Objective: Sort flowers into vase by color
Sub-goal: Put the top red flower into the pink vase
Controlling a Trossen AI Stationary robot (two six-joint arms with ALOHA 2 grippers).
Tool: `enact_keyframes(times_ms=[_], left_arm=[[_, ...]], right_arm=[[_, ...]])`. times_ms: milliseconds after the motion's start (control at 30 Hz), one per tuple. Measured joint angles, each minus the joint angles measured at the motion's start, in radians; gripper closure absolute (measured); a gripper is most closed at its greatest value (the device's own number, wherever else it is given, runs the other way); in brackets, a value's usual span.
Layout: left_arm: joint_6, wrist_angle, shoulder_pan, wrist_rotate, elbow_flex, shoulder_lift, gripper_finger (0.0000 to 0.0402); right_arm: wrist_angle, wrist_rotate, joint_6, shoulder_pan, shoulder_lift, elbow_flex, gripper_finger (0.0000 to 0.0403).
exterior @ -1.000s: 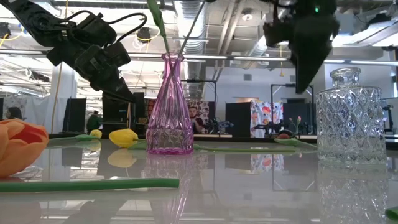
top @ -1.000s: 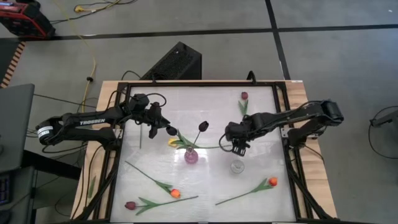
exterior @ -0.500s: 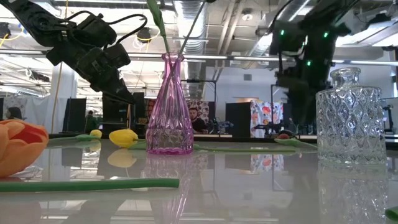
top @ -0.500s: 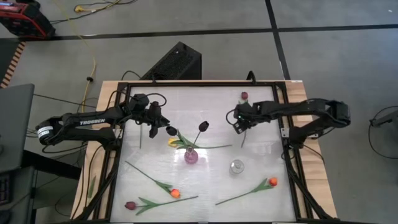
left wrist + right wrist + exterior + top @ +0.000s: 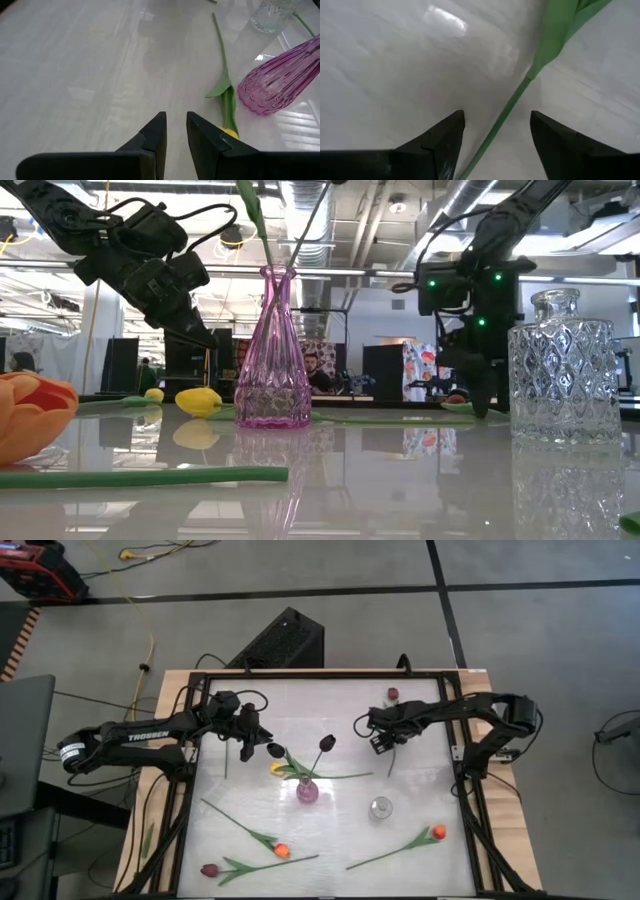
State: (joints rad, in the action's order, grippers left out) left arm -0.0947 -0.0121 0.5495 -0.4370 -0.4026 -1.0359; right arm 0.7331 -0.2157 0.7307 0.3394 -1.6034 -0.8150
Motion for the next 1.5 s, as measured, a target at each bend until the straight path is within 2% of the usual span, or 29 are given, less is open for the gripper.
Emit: enact_keyframes(times_ms=[133,233,367,400,500,633,833,1000,1233,1367,1500], left_arm=[[0.004,-0.001,0.0,0.0,0.0,0.0,0.034],[0.013,-0.001,0.0,0.004,0.0,0.0,0.034],[0.03,-0.001,0.0,0.039,0.0,0.0,0.034],[0.04,0.0,0.0,0.059,0.0,0.002,0.034],[0.072,0.008,0.0,0.099,0.0,0.02,0.034],[0.078,0.042,0.0,0.103,0.0,0.062,0.034],[0.098,0.064,0.0,0.104,0.0,0.121,0.034],[0.097,0.07,0.0,0.105,0.0,0.119,0.034],[0.071,0.066,-0.008,0.104,0.0,0.12,0.034],[0.052,0.063,-0.03,0.065,0.0,0.121,0.034],[0.051,0.06,-0.056,0.059,0.0,0.121,0.034]], right_arm=[[-0.005,0.055,-0.021,0.007,-0.015,0.0,0.0192],[-0.02,0.104,-0.025,0.019,-0.015,0.001,0.026],[-0.022,0.115,-0.03,0.037,0.014,0.002,0.0371],[-0.023,0.115,-0.027,0.04,0.031,0.007,0.0382],[-0.029,0.106,-0.028,0.04,0.099,0.01,0.0377],[-0.072,0.09,-0.033,0.004,0.222,0.008,0.0379],[-0.143,-0.07,-0.024,-0.106,0.419,0.007,0.0385],[-0.227,-0.233,-0.058,-0.245,0.548,0.007,0.0384],[-0.379,-0.448,-0.155,-0.502,0.652,0.006,0.0384],[-0.541,-0.575,-0.29,-0.652,0.673,0.006,0.0384],[-0.769,-0.603,-0.49,-0.775,0.683,0.006,0.0384]])
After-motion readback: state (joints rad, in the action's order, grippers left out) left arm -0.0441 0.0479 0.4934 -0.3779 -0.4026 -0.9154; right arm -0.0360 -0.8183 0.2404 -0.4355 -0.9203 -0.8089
